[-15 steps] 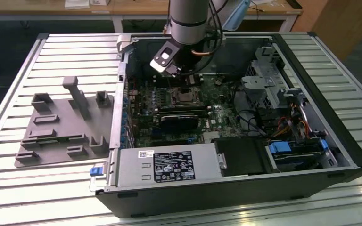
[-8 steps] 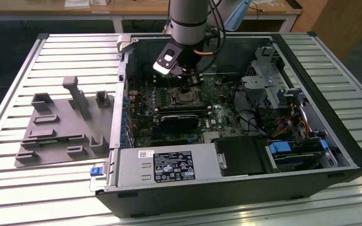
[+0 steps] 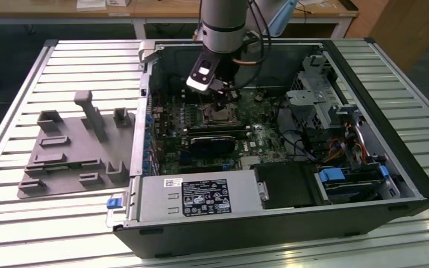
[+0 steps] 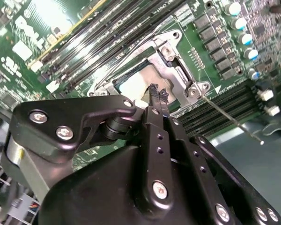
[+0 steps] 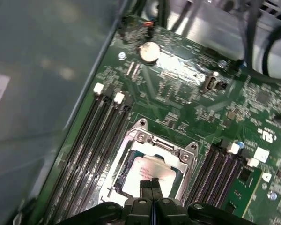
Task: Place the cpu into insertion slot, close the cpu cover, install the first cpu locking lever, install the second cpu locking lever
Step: 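Close the cpu cover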
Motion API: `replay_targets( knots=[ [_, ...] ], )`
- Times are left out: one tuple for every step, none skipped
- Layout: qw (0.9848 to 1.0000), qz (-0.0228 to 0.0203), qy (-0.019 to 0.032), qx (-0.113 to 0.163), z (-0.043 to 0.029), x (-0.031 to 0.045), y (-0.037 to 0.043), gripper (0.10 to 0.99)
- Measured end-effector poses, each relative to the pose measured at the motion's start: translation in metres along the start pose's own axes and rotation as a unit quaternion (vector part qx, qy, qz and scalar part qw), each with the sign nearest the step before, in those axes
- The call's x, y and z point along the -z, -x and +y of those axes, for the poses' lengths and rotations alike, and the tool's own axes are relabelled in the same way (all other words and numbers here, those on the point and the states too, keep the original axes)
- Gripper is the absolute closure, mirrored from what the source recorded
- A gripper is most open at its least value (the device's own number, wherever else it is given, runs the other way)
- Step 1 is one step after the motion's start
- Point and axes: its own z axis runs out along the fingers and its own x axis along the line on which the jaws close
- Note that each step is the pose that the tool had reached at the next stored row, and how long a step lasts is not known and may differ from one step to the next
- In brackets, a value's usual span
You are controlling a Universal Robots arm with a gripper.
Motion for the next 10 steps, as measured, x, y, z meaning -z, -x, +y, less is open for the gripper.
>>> replay_targets(
  knots=[
    [1.0, 0.0001, -0.0001, 0.009, 0.0, 0.0, 0.0, 0.98],
    [0.9998, 0.0003, -0.0001, 0.019, 0.0, -0.0001, 0.0, 0.98],
    [0.9996, 0.0005, -0.0001, 0.028, 0.0, -0.0001, 0.0, 0.98],
    [0.9993, 0.0006, -0.0001, 0.036, 0.0, -0.0002, 0.0, 0.98],
    [0.999, 0.0008, -0.0001, 0.046, 0.0, -0.0003, 0.0, 0.98],
    [0.9985, 0.001, -0.0001, 0.055, 0.0, -0.0003, 0.0, 0.98],
    [0.998, 0.0012, -0.0001, 0.064, 0.0, -0.0003, 0.0, 0.98],
    [0.9974, 0.0014, -0.0001, 0.073, 0.0, -0.0004, 0.0, 0.98],
    [0.9966, 0.0016, -0.0001, 0.082, 0.0, -0.0004, 0.0, 0.98],
    [0.9958, 0.0018, -0.0001, 0.091, 0.0, -0.0004, 0.0, 0.98]
  ],
)
